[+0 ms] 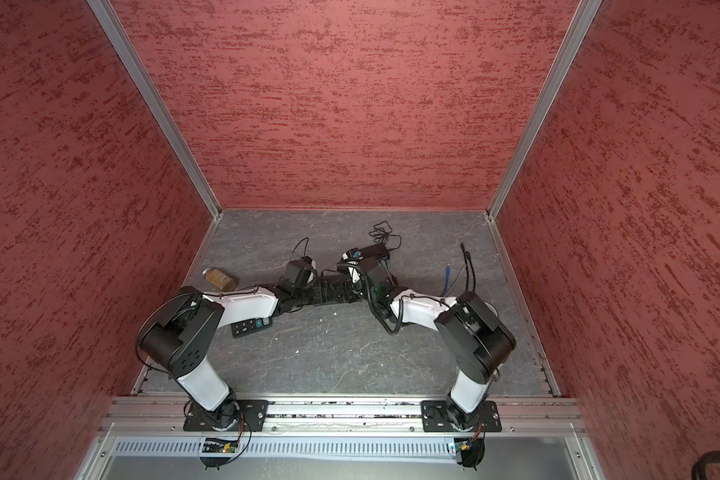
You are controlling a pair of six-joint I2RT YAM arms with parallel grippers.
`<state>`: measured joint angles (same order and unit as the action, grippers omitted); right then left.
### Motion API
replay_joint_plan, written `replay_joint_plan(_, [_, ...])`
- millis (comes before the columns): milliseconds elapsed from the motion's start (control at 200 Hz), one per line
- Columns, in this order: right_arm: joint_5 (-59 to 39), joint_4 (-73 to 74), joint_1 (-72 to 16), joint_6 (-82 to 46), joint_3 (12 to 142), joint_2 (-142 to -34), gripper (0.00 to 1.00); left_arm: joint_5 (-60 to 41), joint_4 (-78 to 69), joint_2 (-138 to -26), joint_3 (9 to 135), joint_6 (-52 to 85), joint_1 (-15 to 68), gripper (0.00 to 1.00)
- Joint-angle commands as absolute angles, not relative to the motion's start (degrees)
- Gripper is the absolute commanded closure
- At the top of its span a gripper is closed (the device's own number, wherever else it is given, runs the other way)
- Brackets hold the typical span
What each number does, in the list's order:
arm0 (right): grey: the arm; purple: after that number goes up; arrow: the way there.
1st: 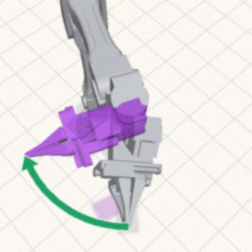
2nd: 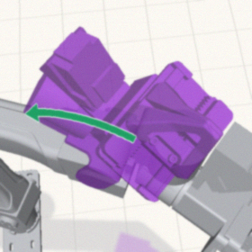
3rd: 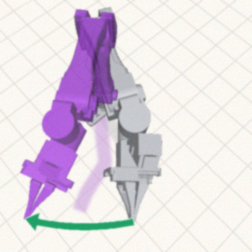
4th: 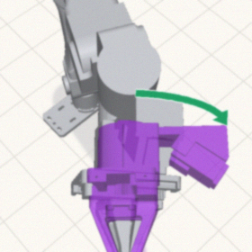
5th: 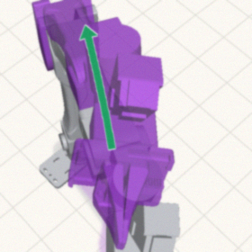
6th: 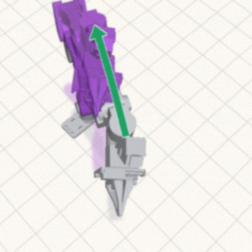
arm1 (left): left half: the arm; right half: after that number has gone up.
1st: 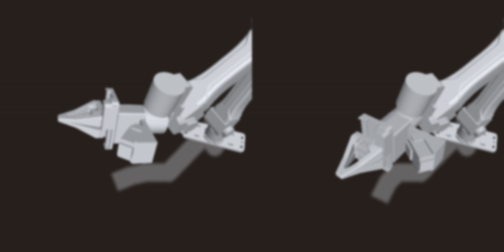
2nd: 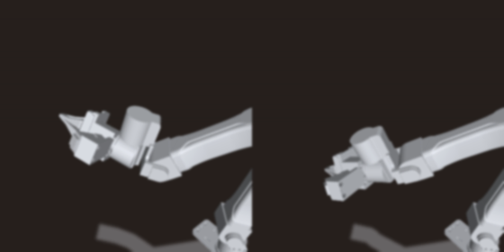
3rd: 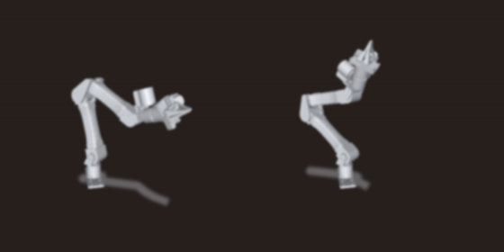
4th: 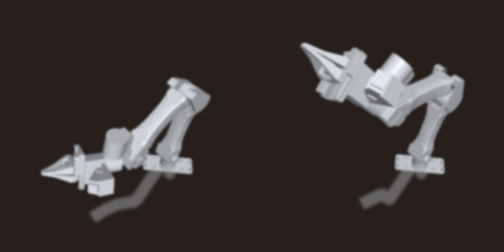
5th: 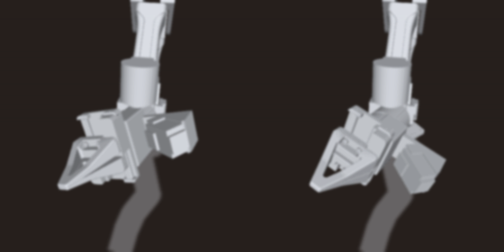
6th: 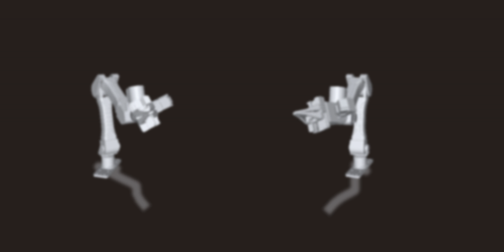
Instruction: Insert the plug into the switch port
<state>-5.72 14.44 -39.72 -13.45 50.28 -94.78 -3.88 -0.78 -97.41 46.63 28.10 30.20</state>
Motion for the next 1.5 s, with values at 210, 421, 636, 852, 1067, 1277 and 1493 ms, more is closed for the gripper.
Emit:
replay_joint_plan(210, [4.92, 10.14, -39.33, -11.69, 39.29, -79.52, 0.01, -6.57, 1.39, -93.34, 46.22, 26.39, 29.71, 0.24])
replay_joint_plan(421, [10.21, -4.84, -39.11, -0.4, 40.49, -73.13, 0.17, -6.85, 2.2, -90.38, 46.1, 25.26, 29.62, 0.23])
replay_joint_plan(636, [14.25, -5.58, -38.36, 19.96, 36.25, -65.36, 0.21, -8.39, -1.61, -84.45, 43.27, 23.04, 30.01, 0.22])
replay_joint_plan(852, [7.34, -13.44, -36.54, 25.31, 35.13, -61.1, 0.25, -9.77, -5.31, -80.64, 41.2, 22.21, 30.71, 0.0])
replay_joint_plan(1067, [1.44, -22.76, -36.3, 25.67, 35.38, -65.21, 0.33, -9.78, -8.96, -77.32, 39.09, 26.34, 30.67, 0.0])
replay_joint_plan(1277, [-1.76, -25.35, -35.52, 26.7, 35.51, -69.55, 0.53, -9.54, -12.19, -74.87, 37.02, 27.87, 30.78, 0.0])
replay_joint_plan(1493, [-1.08, -25.05, -33.98, 27.63, 35.54, -70.37, 0.62, -8.57, -11.91, -73.78, 36.15, 25.47, 30.76, 0.0])
